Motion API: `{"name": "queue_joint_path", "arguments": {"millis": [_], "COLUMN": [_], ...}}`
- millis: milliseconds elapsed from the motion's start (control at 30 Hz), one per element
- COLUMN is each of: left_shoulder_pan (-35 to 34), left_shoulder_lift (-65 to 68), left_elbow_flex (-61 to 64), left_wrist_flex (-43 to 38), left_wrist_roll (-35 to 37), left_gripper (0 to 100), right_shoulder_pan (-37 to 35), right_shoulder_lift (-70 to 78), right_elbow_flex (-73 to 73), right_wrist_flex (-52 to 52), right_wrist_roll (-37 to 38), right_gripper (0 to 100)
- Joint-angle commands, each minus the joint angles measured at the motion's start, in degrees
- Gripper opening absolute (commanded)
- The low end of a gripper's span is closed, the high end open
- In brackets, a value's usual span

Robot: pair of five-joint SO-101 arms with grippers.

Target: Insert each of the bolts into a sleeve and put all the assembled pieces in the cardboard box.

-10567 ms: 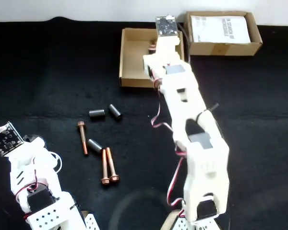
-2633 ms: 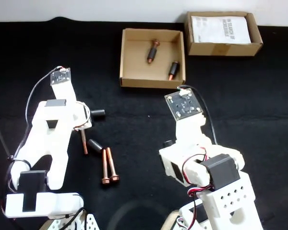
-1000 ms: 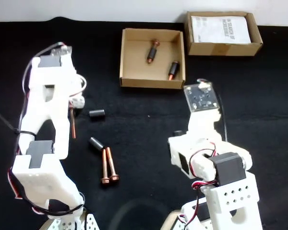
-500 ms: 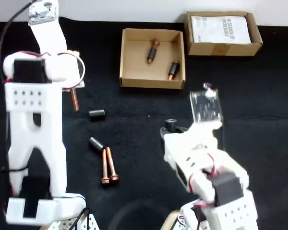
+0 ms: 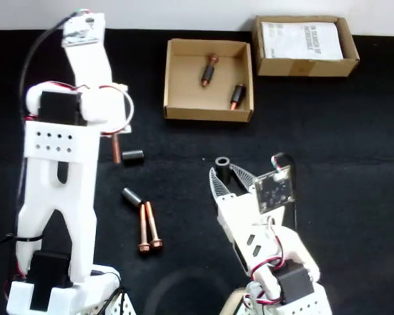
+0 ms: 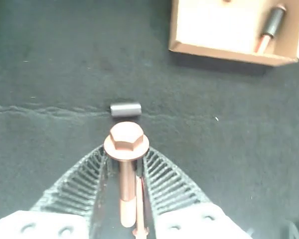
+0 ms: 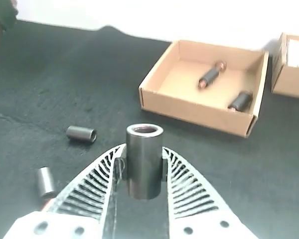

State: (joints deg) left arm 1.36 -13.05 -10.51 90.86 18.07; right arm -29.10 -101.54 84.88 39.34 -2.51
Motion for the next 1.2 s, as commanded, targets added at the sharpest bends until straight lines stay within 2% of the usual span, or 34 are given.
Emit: {"name": "queue_joint_path", "arguments": {"millis": [0, 167, 367, 500, 600, 800, 1167], "left_shoulder_pan": [2.95, 4.53, 6.55, 9.8, 12.35, 18.33, 29.05], "left_shoulder_lift": [-6.11, -17.45, -33.54, -42.51, -46.81, -49.27, -48.84], "left_elbow_flex": [0.84, 11.56, 35.3, 48.57, 53.41, 52.35, 38.29], "left_wrist_flex": [-2.73, -13.27, -34.64, -47.56, -53.89, -55.91, -56.18], "left_wrist_roll": [2.81, 3.78, 3.43, 3.43, 3.6, 3.78, 3.43], "left_gripper": [1, 1, 1, 1, 1, 1, 1], "right_shoulder_pan": [-0.48, -0.48, -0.57, -0.57, -0.57, -0.57, -0.57], "right_shoulder_lift": [-3.38, -3.47, -3.47, -3.38, -3.38, -3.3, -3.3], "right_elbow_flex": [5.67, 10.95, 16.22, 17.8, 18.07, 18.07, 18.07], "right_wrist_flex": [-8.4, -16.84, -24.57, -26.95, -26.95, -26.95, -23.6], "right_wrist_roll": [2.55, 2.37, 2.2, 2.2, 2.11, 2.02, 2.02], "right_gripper": [0.6, 0.6, 0.6, 0.6, 0.6, 0.6, 0.6]}}
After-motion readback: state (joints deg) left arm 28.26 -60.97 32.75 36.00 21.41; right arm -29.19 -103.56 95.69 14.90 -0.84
